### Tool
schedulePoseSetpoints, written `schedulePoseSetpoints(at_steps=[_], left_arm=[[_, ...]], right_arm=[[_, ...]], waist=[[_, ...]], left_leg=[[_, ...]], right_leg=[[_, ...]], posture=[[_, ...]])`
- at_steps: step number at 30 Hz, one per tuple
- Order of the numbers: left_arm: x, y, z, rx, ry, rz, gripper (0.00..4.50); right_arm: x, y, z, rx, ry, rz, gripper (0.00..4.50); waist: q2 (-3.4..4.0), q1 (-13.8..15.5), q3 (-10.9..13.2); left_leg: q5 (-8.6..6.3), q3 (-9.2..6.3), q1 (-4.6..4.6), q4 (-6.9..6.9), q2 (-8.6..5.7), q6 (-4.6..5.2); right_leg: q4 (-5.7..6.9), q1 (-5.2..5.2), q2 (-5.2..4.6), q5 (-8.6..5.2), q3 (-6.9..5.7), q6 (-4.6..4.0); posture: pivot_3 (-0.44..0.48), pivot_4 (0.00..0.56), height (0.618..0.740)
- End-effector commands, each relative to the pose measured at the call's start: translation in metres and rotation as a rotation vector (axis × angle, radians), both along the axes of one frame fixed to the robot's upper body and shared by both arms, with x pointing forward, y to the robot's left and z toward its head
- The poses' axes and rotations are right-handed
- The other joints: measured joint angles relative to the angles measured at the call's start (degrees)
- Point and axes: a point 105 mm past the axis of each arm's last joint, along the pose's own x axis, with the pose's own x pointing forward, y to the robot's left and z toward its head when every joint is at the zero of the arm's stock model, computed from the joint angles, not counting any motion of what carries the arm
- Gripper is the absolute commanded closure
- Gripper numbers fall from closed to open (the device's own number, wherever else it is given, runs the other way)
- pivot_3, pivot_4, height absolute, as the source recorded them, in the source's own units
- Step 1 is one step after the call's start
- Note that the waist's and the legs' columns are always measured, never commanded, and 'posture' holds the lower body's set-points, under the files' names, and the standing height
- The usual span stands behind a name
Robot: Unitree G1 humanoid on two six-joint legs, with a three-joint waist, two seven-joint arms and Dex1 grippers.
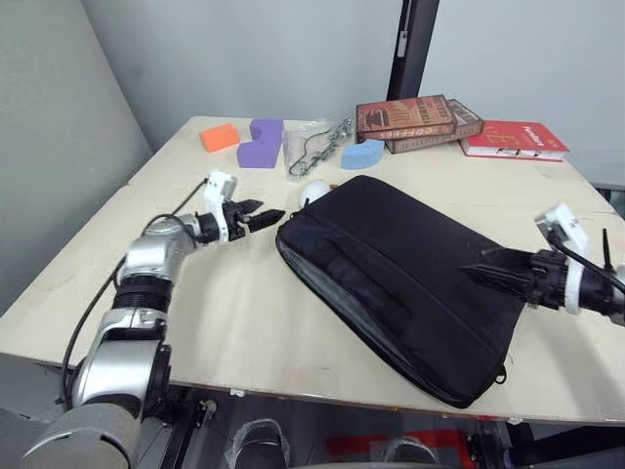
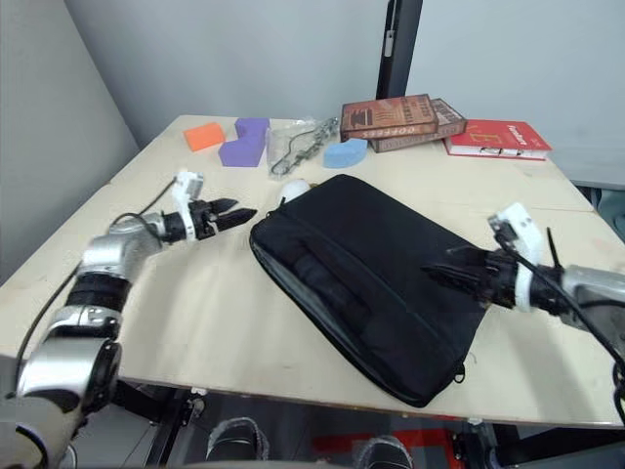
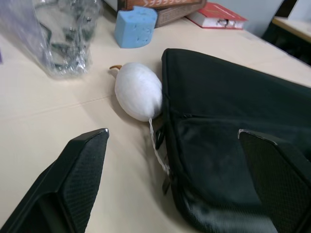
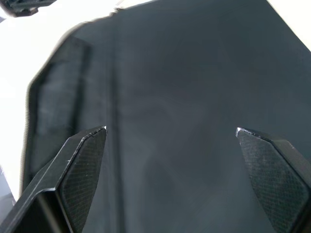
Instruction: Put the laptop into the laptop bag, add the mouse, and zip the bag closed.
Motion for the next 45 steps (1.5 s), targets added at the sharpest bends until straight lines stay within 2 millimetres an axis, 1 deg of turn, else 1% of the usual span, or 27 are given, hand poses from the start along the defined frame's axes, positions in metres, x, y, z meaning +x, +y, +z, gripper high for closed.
schedulePoseSetpoints(at_steps=[1,5,7,9,10,12,13,16,17,19,21,25,31,34,38,39,41,45], left_arm=[[0.006,-0.01,-0.005,0.008,0.003,-0.032,0.0],[0.007,-0.022,-0.019,0.012,0.04,-0.068,0.0],[0.005,-0.028,-0.025,0.017,0.054,-0.098,0.0],[0.005,-0.029,-0.029,0.035,0.054,-0.098,0.52],[0.004,-0.029,-0.031,0.039,0.059,-0.1,0.68],[0.002,-0.03,-0.034,0.04,0.069,-0.112,1.43],[0.002,-0.03,-0.036,0.039,0.072,-0.113,1.75],[0.0,-0.03,-0.037,0.034,0.075,-0.118,2.92],[0.0,-0.03,-0.037,0.032,0.075,-0.121,3.21],[0.0,-0.03,-0.037,0.028,0.072,-0.122,3.94],[-0.001,-0.03,-0.036,0.024,0.068,-0.123,4.47],[0.002,-0.026,-0.036,0.036,0.057,-0.08,4.47],[0.001,-0.025,-0.038,0.048,0.049,-0.079,4.47],[0.0,-0.024,-0.039,0.049,0.045,-0.076,4.47],[-0.001,-0.023,-0.039,0.051,0.036,-0.065,4.47],[-0.002,-0.022,-0.04,0.051,0.036,-0.067,4.5],[-0.004,-0.022,-0.04,0.051,0.034,-0.067,4.5],[-0.006,-0.02,-0.041,0.062,0.032,-0.068,4.5]], right_arm=[[-0.012,-0.012,0.009,0.078,-0.022,-0.063,0.05],[-0.03,-0.02,0.007,0.212,0.021,-0.124,0.05],[-0.041,-0.029,-0.004,0.212,0.071,-0.186,0.05],[-0.054,-0.033,-0.018,0.168,0.135,-0.222,0.0],[-0.06,-0.033,-0.022,0.163,0.158,-0.224,0.0],[-0.068,-0.034,-0.027,0.188,0.182,-0.236,0.0],[-0.073,-0.035,-0.032,0.198,0.201,-0.253,0.0],[-0.086,-0.035,-0.043,0.234,0.254,-0.277,0.0],[-0.089,-0.035,-0.046,0.246,0.268,-0.279,0.0],[-0.098,-0.029,-0.053,0.286,0.31,-0.266,0.0],[-0.105,-0.022,-0.057,0.314,0.34,-0.246,0.0],[-0.107,-0.012,-0.065,0.328,0.37,-0.234,0.0],[-0.1,0.005,-0.075,0.363,0.388,-0.208,0.0],[-0.1,0.009,-0.08,0.338,0.399,-0.205,0.0],[-0.089,0.008,-0.087,0.332,0.385,-0.228,0.0],[-0.088,0.008,-0.086,0.345,0.377,-0.229,0.55],[-0.087,0.008,-0.086,0.354,0.376,-0.223,1.18],[-0.089,0.005,-0.089,0.334,0.388,-0.209,2.56]], waist=[[0.0,-0.19,0.0],[-0.01,0.27,0.0],[-0.01,0.6,0.0],[-0.01,0.96,0.0],[0.01,1.06,-0.01],[0.02,1.18,-0.01],[0.03,1.1,-0.02],[0.04,1.05,-0.03],[0.04,1.07,-0.03],[0.05,1.06,-0.03],[0.05,1.04,-0.04],[0.05,1.01,-0.04],[0.08,0.95,-0.05],[0.08,0.95,-0.05],[0.07,0.78,-0.07],[0.07,0.72,-0.07],[0.09,0.67,-0.08],[0.1,0.69,-0.09]], left_leg=[[0.01,0.0,-0.02,-0.01,0.0,0.02],[0.0,-0.03,-0.02,-0.01,0.0,0.04],[-0.02,-0.01,0.04,0.0,-0.03,0.06],[-0.03,-0.02,0.05,-0.01,-0.03,0.07],[-0.03,-0.02,0.05,-0.01,-0.03,0.07],[-0.03,-0.02,0.08,-0.05,-0.03,0.06],[-0.03,-0.03,0.09,-0.04,-0.03,0.05],[-0.04,-0.02,0.11,-0.01,-0.04,0.05],[-0.04,-0.02,0.12,-0.01,-0.04,0.05],[-0.04,-0.02,0.13,-0.02,-0.05,0.05],[-0.04,-0.02,0.12,-0.03,-0.08,0.05],[-0.05,-0.03,0.11,-0.09,-0.08,0.05],[-0.04,-0.03,0.15,-0.09,-0.09,0.05],[-0.05,-0.03,0.13,-0.11,-0.09,0.04],[-0.05,-0.03,0.13,-0.15,-0.08,0.03],[-0.05,-0.03,0.13,-0.14,-0.08,0.03],[-0.05,-0.03,0.14,-0.13,-0.09,0.03],[-0.06,-0.03,0.12,-0.22,-0.09,0.02]], right_leg=[[-0.01,-0.02,0.0,0.0,-0.01,0.0],[-0.02,0.01,0.0,0.0,-0.04,0.0],[-0.04,0.03,-0.04,0.0,-0.02,0.0],[-0.08,0.06,-0.05,0.0,-0.03,0.0],[-0.09,0.06,-0.05,0.0,-0.04,0.0],[-0.09,0.08,-0.06,-0.01,-0.05,0.01],[-0.09,0.08,-0.06,-0.01,-0.05,0.01],[-0.09,0.16,-0.08,-0.01,-0.03,0.02],[-0.1,0.16,-0.08,-0.01,-0.03,0.02],[-0.12,0.17,-0.1,-0.02,-0.04,0.04],[-0.19,0.17,-0.12,-0.02,-0.04,0.04],[-0.22,0.17,-0.12,-0.03,-0.08,0.05],[-0.22,0.24,-0.14,-0.04,-0.07,0.12],[-0.29,0.23,-0.14,-0.04,-0.08,0.14],[-0.3,0.24,-0.13,-0.03,-0.09,0.14],[-0.3,0.26,-0.14,-0.03,-0.09,0.15],[-0.3,0.27,-0.14,-0.03,-0.07,0.16],[-0.38,0.27,-0.14,-0.07,-0.11,0.23]], posture=[[0.0,0.15,0.734],[0.0,0.15,0.734],[0.0,0.15,0.734],[0.0,0.15,0.734],[0.0,0.15,0.734],[0.0,0.15,0.734],[0.0,0.15,0.734],[0.0,0.15,0.734],[0.0,0.15,0.734],[0.0,0.15,0.734],[0.0,0.15,0.734],[0.0,0.15,0.734],[0.0,0.15,0.734],[0.0,0.15,0.734],[0.0,0.15,0.734],[0.0,0.15,0.734],[0.0,0.15,0.734],[0.0,0.15,0.734]])
